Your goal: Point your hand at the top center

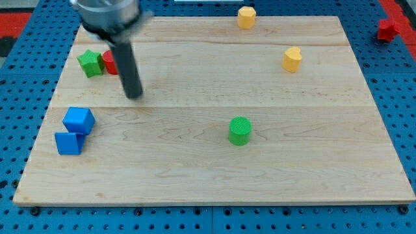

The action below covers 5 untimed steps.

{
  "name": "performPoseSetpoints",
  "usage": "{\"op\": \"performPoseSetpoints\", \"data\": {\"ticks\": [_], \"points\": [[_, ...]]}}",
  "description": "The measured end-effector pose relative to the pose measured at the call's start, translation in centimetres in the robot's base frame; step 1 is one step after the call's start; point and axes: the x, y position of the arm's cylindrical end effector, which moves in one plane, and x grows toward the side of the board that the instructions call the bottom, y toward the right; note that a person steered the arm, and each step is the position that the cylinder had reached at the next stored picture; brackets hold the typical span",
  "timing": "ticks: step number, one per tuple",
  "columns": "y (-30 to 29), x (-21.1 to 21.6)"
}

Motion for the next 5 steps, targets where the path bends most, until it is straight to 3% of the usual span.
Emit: {"op": "performPoseSetpoints", "data": {"ticks": [1, 2, 3, 5], "points": [[8.0, -5.6], [16.0, 7.4], [12.7, 10.9], [7.8, -14.6]]}}
